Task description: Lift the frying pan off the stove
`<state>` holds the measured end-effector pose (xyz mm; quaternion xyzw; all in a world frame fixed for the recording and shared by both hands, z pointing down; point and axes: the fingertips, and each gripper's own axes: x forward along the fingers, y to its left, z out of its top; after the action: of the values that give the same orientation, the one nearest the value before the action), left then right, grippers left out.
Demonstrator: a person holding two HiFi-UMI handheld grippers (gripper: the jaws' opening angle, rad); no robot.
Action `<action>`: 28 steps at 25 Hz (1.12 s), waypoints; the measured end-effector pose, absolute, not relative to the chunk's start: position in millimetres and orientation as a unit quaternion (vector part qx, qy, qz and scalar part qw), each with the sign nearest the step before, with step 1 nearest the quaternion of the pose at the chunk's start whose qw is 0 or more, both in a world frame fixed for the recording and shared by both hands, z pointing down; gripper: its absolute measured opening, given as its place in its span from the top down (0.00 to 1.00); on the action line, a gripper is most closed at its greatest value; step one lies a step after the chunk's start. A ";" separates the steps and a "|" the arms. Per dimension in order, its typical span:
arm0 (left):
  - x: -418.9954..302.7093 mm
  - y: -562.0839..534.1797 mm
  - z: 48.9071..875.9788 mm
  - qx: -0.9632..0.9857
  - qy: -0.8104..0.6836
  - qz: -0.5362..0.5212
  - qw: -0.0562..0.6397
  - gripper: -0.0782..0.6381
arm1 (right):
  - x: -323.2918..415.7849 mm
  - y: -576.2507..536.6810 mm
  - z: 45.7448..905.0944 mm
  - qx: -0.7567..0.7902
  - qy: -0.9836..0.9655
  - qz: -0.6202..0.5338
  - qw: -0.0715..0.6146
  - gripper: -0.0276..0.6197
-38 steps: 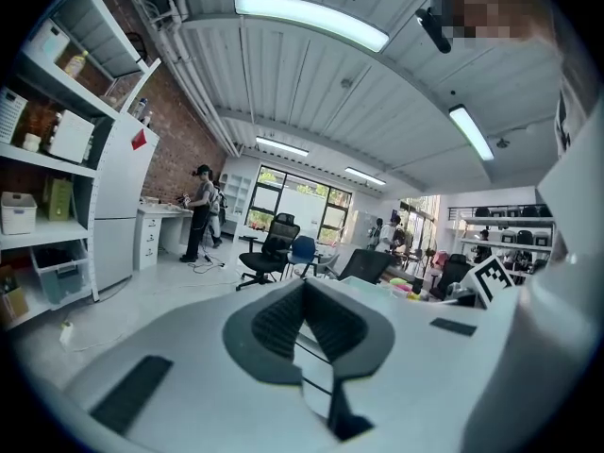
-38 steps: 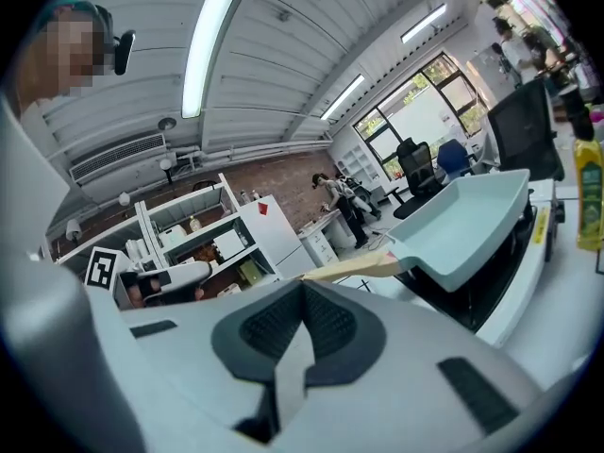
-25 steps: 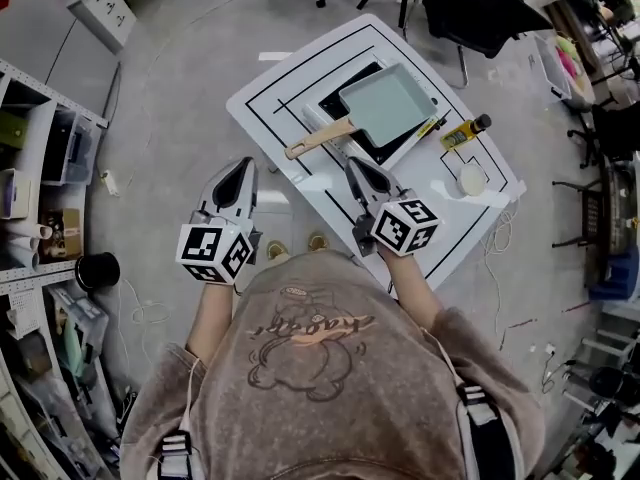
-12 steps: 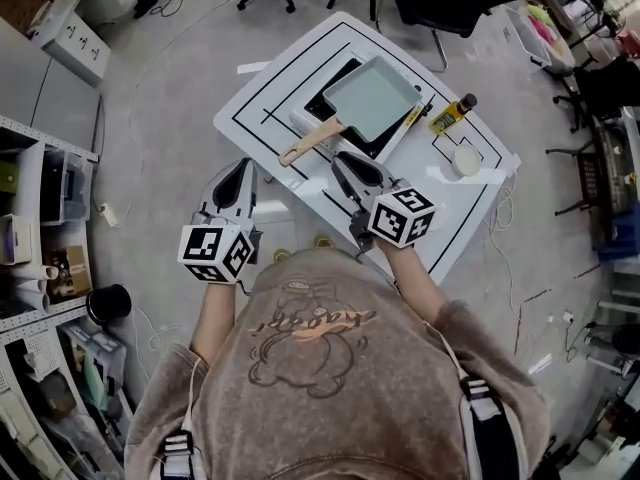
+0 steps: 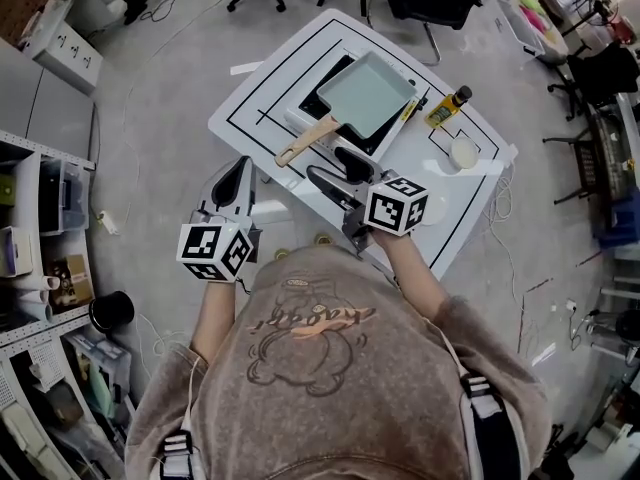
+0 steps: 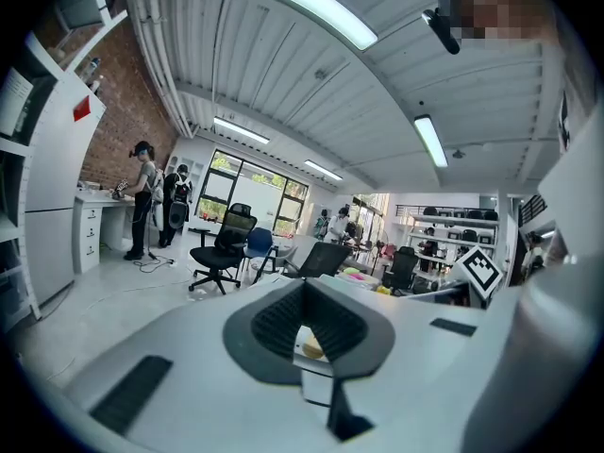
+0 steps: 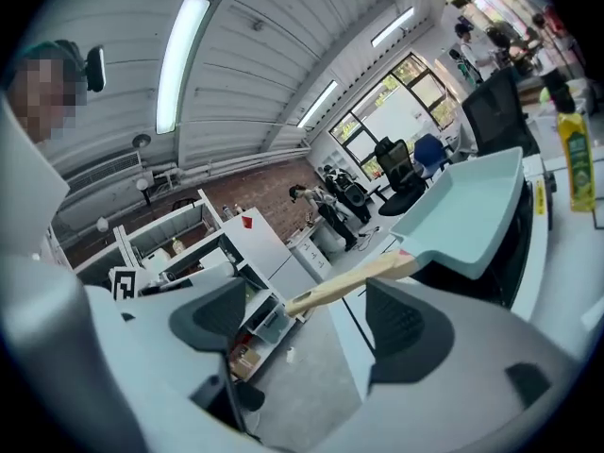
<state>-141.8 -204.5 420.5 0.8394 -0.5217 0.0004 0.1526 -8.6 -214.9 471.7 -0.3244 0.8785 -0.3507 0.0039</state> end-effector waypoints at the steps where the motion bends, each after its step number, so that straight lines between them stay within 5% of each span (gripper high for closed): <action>1: -141.5 -204.6 420.3 0.840 -0.521 0.000 0.152 0.88 | -9.3 -215.2 472.2 -0.322 0.874 -0.363 0.013 0.32; 7: -141.9 -203.1 421.4 0.840 -0.520 0.002 0.153 0.88 | -11.5 -224.4 480.1 -0.313 0.850 -0.422 0.052 0.18; 28: -140.6 -199.7 426.2 0.838 -0.523 0.013 0.154 0.88 | -24.4 -287.9 530.6 -0.314 0.786 -0.523 0.100 0.19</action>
<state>-140.6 -199.7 426.2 0.8380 -0.5232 0.0132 0.1543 -24.4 -287.9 530.6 -0.3140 0.7861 -0.5228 0.1005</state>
